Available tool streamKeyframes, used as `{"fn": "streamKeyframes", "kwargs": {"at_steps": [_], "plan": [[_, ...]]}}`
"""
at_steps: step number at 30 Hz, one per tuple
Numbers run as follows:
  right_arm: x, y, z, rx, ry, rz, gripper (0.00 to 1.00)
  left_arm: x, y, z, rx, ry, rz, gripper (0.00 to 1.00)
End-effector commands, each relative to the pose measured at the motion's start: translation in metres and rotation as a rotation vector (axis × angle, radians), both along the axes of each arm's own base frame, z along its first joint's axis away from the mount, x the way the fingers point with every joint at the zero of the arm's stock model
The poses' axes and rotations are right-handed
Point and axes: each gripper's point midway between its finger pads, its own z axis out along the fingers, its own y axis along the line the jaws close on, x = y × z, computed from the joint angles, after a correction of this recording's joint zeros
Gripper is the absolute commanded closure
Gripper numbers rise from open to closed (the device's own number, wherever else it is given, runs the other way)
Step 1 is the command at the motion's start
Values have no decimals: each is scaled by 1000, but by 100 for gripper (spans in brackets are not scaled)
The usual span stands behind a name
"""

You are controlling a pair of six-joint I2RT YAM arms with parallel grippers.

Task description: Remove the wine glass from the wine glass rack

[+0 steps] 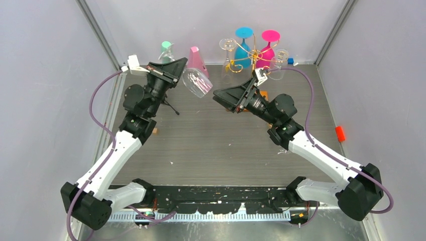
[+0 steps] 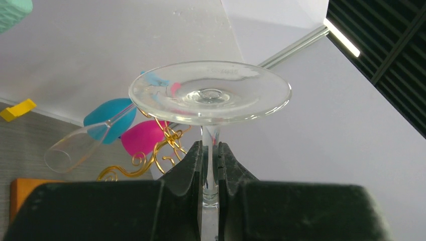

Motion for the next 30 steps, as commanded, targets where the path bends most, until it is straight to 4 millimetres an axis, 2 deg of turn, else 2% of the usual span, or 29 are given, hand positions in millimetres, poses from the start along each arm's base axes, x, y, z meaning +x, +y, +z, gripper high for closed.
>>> {"fn": "streamKeyframes", "kwargs": {"at_steps": [1,5,8,12,19,21,26,30], "plan": [[-12,-7,51,148,-110,15,34,-5,1,27,-126,-56,-35,100],[-10,-4,56,152,-115,18,36,-5,-5,24,-153,-36,-63,100],[-6,3,57,150,-103,45,37,-7,-9,29,-183,-61,-87,100],[-8,9,69,173,-113,87,40,-12,-14,39,-202,-118,-112,100],[-3,11,77,198,-122,83,44,-17,-19,44,-196,-164,-131,100],[0,12,77,199,-118,79,50,-18,-20,45,-195,-175,-132,100],[6,12,75,211,-101,54,73,-24,-20,45,-189,-213,-131,99],[10,11,73,214,-96,34,90,-28,-20,43,-181,-228,-134,89]]}}
